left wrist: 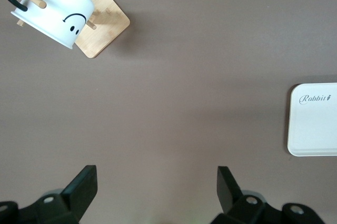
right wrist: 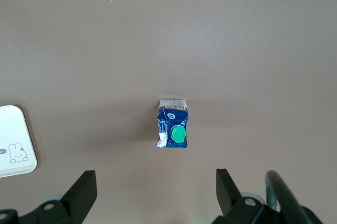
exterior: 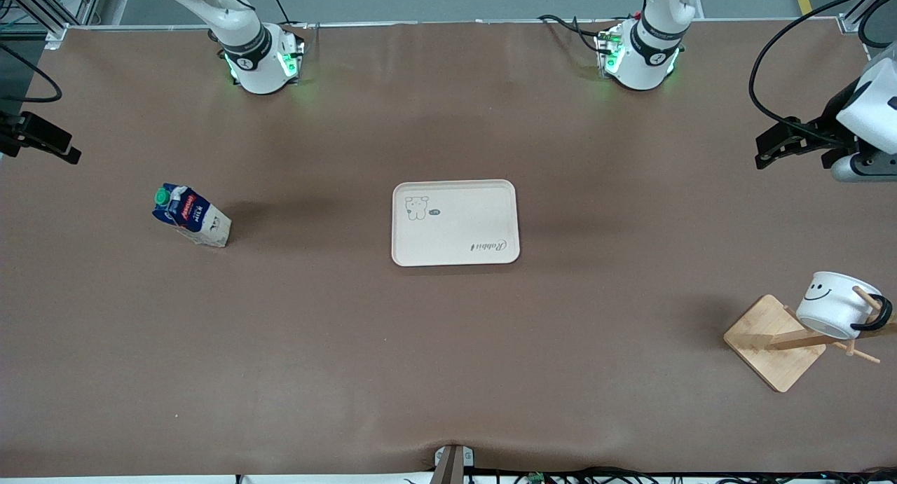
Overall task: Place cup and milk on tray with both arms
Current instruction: 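Move the left gripper toward the white mug on the wooden stand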
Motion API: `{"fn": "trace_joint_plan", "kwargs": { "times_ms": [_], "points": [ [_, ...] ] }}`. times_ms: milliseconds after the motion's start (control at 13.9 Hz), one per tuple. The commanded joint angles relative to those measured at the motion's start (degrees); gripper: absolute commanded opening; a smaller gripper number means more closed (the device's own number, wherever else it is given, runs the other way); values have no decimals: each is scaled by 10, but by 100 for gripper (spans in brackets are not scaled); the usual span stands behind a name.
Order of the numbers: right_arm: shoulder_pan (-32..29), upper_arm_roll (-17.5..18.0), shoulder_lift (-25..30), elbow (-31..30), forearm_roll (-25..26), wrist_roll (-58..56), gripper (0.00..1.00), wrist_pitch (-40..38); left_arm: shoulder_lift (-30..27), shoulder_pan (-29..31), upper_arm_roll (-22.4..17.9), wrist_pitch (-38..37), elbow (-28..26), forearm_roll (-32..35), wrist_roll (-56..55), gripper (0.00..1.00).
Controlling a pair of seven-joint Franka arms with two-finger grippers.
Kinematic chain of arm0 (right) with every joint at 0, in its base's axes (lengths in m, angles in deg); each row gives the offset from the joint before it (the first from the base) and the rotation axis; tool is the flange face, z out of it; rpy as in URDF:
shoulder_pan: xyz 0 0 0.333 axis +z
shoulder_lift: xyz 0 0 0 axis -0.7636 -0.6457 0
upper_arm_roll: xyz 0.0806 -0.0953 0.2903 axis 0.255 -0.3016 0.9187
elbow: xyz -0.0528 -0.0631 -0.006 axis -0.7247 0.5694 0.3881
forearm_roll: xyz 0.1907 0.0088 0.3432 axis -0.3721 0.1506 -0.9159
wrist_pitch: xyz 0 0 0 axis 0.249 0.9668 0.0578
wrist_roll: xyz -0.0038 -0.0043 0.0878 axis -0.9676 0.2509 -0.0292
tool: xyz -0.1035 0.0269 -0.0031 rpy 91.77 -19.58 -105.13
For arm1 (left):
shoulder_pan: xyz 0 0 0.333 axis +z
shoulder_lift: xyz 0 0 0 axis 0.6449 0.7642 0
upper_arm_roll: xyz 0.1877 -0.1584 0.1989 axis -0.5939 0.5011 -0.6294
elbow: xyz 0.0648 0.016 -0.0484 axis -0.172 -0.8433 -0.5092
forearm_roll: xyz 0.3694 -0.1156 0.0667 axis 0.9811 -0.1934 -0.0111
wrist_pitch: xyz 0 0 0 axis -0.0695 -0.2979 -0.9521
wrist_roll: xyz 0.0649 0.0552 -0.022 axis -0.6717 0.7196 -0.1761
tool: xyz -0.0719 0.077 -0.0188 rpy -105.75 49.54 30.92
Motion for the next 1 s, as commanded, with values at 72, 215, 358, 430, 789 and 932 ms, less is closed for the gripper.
{"fn": "trace_joint_plan", "kwargs": {
  "times_ms": [72,215,358,430,789,932],
  "points": [
    [-12,6,-8,15,-4,5,100,-10,8,1,2,-13,17,12,0,100],
    [-11,7,-8,15,-4,5,100,-10,8,2,2,-13,17,11,0,100],
    [-13,7,-8,15,-4,5,100,-9,8,4,1,-13,17,12,0,100],
    [-12,6,-8,15,-4,5,100,-10,9,6,-3,-13,17,11,1,100],
    [-12,7,-8,16,-4,5,100,-9,29,51,-3,-10,18,-15,11,100],
    [-12,7,-9,16,-4,5,100,-9,29,59,-4,-11,18,-10,10,100]
  ]
}}
